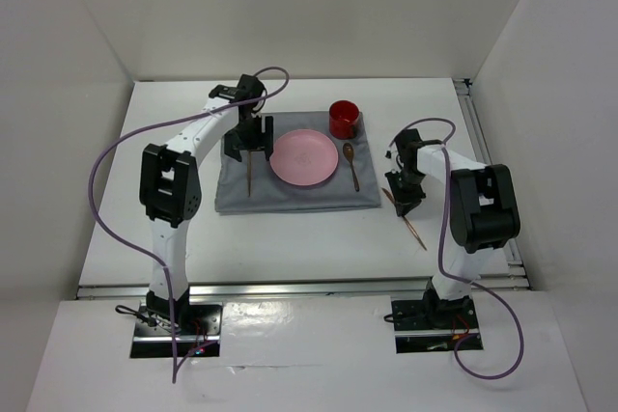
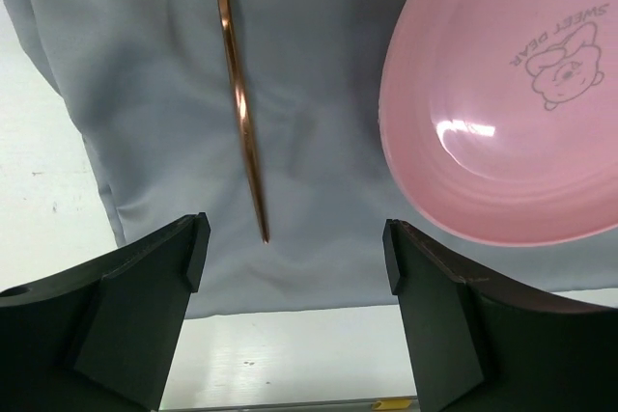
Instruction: Set the dinner table for one person
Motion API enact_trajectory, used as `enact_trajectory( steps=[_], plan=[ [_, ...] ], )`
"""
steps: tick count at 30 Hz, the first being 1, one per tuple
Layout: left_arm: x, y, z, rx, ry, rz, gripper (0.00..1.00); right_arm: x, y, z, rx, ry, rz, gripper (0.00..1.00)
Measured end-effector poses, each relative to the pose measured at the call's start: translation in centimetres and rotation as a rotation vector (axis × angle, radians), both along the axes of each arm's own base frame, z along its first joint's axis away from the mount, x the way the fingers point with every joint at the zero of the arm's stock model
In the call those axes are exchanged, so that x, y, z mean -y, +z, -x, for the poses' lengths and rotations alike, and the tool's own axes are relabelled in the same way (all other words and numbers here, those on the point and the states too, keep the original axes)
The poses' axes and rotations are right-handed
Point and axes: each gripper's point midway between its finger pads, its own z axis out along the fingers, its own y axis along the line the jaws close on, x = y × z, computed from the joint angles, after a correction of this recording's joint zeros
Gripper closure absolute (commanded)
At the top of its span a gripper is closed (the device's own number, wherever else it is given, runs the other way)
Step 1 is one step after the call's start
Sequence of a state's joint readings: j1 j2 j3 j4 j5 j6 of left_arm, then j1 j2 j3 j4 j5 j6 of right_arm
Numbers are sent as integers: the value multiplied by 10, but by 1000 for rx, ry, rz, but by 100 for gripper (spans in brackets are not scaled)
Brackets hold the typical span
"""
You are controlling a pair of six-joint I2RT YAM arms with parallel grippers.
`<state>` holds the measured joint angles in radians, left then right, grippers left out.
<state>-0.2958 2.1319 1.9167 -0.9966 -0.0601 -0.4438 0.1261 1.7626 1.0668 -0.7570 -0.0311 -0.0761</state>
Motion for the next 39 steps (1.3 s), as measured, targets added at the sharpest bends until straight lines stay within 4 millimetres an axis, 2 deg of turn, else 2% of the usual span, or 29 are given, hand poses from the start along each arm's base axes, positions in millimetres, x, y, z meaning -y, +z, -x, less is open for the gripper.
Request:
enact_trajectory(
  steps=[3,4,12,16,19,23,27,29,32,35,39],
  plan=[
    [1,0,0,3,-3,0,9,3,0,0,0,-8,2,87],
    [1,0,0,3,-1,-1,9,4,0,0,0,-16,0,100],
    [0,-2,0,0,2,-4,9,17,10,-6,41,-78,19,100],
    [2,-6,3,-9,-1,11,9,22,32,-13,116,-95,20,100],
    [3,-11,5,-17,0,18,9,15,58,-25,189,-91,-23,100],
    [3,-13,8,-25,1,20,9,-13,97,-44,296,-55,-154,100],
    [2,-5,11,-9,4,24,9,-65,115,-44,330,27,-276,100],
    [0,2,14,4,12,24,9,-92,117,-41,310,65,-337,100],
    [-4,14,21,24,28,23,9,-118,119,-48,281,76,-398,100],
    [-9,25,30,43,38,18,9,-133,116,-72,267,50,-425,100],
    [-15,39,33,74,63,18,9,-143,91,-90,211,18,-413,100]
  ],
)
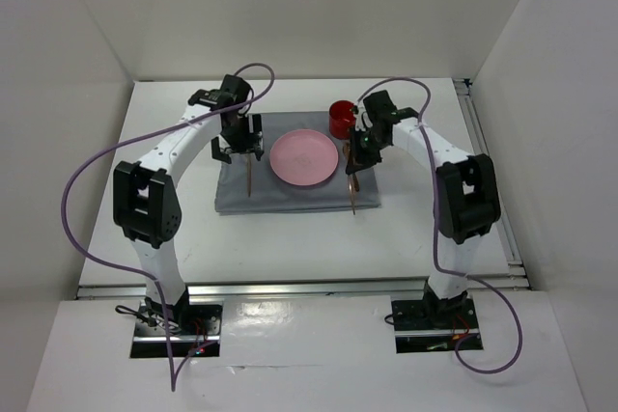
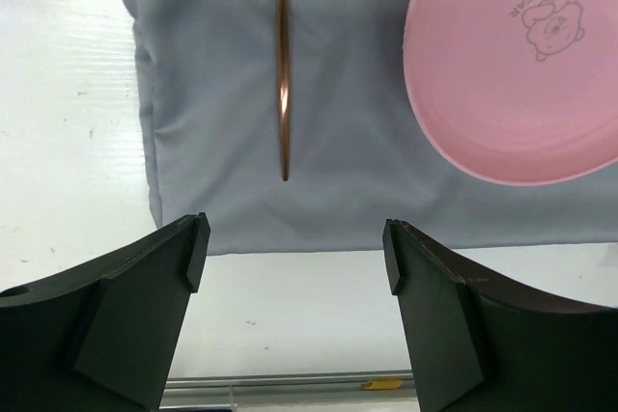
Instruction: Set the dinner table for one person
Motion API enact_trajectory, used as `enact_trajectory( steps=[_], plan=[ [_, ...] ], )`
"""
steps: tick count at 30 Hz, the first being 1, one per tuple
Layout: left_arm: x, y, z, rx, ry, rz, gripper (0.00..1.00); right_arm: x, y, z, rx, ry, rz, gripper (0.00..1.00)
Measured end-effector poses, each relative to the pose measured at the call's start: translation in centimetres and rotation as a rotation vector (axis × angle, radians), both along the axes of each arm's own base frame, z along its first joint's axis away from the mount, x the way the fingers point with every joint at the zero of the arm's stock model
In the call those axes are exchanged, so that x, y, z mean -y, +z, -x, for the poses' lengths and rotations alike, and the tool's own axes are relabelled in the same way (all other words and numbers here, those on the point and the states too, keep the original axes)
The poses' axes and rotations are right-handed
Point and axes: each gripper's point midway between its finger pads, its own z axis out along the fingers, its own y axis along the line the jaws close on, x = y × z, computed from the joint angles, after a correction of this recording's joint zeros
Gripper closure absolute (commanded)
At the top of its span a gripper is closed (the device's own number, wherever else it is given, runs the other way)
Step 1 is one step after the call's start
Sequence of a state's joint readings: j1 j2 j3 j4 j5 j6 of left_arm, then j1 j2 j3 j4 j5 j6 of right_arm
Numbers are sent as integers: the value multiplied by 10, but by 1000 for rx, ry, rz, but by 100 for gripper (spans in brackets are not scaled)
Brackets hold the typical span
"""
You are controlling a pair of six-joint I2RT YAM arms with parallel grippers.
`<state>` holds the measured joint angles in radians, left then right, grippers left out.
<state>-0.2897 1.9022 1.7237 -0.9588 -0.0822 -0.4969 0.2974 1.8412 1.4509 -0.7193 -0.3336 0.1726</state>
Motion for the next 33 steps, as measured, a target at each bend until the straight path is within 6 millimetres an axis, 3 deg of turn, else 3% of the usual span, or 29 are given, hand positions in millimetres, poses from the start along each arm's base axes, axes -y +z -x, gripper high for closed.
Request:
enact_trajectory(
  steps=[4,11,25,33],
  plan=[
    [-6,3,3,7,17,-7,9,-7,-21,-1,-52,-10,32,100],
    [-13,-9,12,-30,26,-29,9,-10,-37,-19,-64,-41,64,100],
    [-16,-8,12,-25,33,-31,9,-20,-60,-54,-60,-73,104,100],
    [-19,-13,17,-40,35,-38,9,-34,-64,-53,-53,-44,120,100]
  ],
)
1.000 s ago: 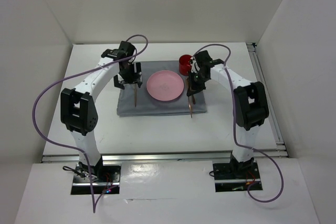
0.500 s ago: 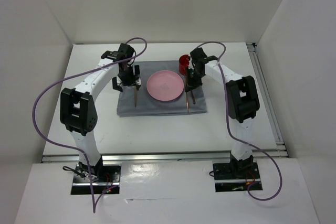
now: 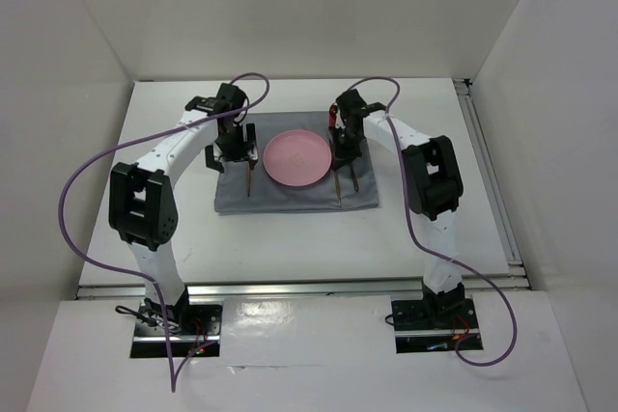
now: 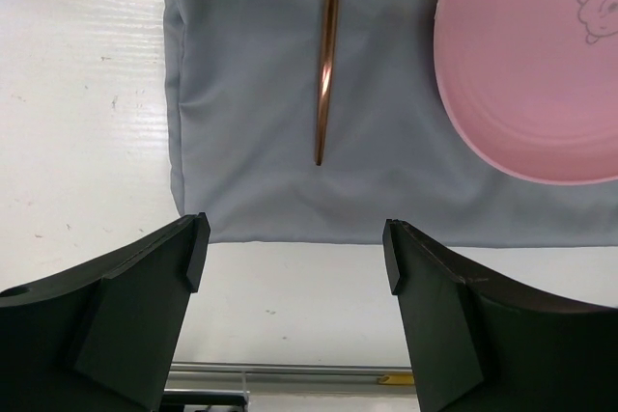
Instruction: Set the dinner table for one person
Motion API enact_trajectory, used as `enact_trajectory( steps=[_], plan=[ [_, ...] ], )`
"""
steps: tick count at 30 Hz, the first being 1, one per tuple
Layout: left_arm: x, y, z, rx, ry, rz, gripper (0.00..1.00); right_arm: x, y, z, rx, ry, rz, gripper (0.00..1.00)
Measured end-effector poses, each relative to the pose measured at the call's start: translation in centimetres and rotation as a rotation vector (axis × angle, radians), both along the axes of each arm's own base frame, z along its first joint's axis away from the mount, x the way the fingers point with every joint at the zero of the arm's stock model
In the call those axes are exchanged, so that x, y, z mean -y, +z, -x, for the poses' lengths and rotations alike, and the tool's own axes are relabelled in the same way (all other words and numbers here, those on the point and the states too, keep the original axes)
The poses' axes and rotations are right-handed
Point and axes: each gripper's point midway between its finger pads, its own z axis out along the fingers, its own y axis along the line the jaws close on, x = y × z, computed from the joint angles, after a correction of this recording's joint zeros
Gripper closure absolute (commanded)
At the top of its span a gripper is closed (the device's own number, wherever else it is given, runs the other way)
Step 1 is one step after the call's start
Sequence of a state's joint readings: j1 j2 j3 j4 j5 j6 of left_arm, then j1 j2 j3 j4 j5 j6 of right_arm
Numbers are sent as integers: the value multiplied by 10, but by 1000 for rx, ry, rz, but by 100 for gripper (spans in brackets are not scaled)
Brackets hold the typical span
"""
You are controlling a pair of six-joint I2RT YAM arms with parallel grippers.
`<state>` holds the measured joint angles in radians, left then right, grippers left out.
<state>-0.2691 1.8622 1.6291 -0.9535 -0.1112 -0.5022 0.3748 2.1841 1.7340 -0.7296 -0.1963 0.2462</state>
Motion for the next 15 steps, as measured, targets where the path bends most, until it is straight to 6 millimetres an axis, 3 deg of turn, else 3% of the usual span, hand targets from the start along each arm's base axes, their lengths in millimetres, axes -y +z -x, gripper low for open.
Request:
enact_trajectory(
  steps=[8,13,15],
  plan=[
    [-5,-7,6,-21,7,-6,9,3,-1,-2,6,-37,34,100],
    [-5,-5,6,-15,7,-5,9,10,-3,-5,6,-84,50,67],
    [-4,-4,5,-9,7,-3,9,13,-4,-6,9,-100,58,61]
  ],
)
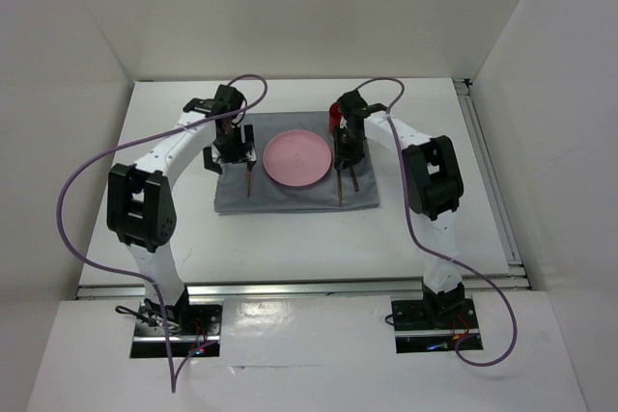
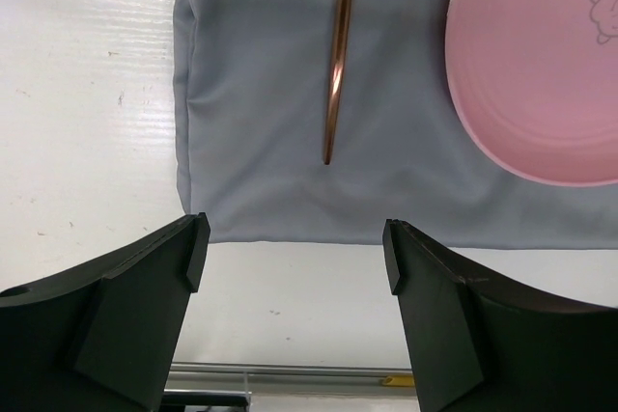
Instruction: Set the dinner table for one person
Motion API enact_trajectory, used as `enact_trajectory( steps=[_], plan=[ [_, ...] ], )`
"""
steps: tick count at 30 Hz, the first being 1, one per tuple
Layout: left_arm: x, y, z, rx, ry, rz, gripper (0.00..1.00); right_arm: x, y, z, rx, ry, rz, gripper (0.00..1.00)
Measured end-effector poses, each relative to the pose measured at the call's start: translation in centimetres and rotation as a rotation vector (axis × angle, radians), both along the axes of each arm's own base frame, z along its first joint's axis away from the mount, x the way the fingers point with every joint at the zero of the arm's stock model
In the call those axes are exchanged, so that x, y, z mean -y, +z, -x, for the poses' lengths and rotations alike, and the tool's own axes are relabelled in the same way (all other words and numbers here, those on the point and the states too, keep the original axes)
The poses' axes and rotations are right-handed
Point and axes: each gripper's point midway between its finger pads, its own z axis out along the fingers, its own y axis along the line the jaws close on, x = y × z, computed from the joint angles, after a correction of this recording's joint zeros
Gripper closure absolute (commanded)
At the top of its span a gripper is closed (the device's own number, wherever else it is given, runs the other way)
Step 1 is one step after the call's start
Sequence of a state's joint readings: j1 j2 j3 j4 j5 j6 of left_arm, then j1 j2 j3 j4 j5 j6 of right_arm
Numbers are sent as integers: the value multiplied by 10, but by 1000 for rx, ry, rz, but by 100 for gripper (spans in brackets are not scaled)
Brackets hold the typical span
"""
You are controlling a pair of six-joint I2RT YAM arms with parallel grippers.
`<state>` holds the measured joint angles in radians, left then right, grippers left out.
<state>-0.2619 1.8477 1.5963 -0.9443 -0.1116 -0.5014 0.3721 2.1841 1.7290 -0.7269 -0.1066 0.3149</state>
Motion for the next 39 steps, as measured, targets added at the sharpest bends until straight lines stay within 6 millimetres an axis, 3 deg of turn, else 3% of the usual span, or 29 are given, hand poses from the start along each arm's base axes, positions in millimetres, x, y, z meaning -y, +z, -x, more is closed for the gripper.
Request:
enact_trajectory(
  steps=[1,6,11,13,14,15,20,23,25,28,33,35,39],
  plan=[
    [0,0,-1,4,0,1,9,1,-1,0,-1,-7,5,52],
    [-1,0,2,4,0,1,9,7,-9,7,-16,-20,23,49],
    [-1,0,2,5,0,1,9,7,14,7,29,-20,4,48],
    [0,0,2,5,0,2,9,8,38,11,74,-26,-15,33],
    [0,0,2,5,0,2,9,10,52,15,96,-35,-24,11],
    [0,0,2,5,0,2,9,12,68,17,125,-47,-34,0],
    [3,13,-6,38,-2,17,9,38,182,25,395,-127,-43,0],
    [7,29,-12,88,-8,43,7,74,225,41,505,-262,21,0],
    [9,48,-11,137,-13,68,7,103,232,58,517,-350,89,0],
    [11,89,-9,255,-21,112,3,135,218,87,469,-419,188,0],
    [13,157,-10,429,-24,167,0,161,190,134,381,-440,285,0],
    [12,170,-9,461,-18,171,0,165,194,148,396,-446,274,0],
    [6,174,-4,464,11,157,0,173,212,173,490,-458,217,0]
  ],
)
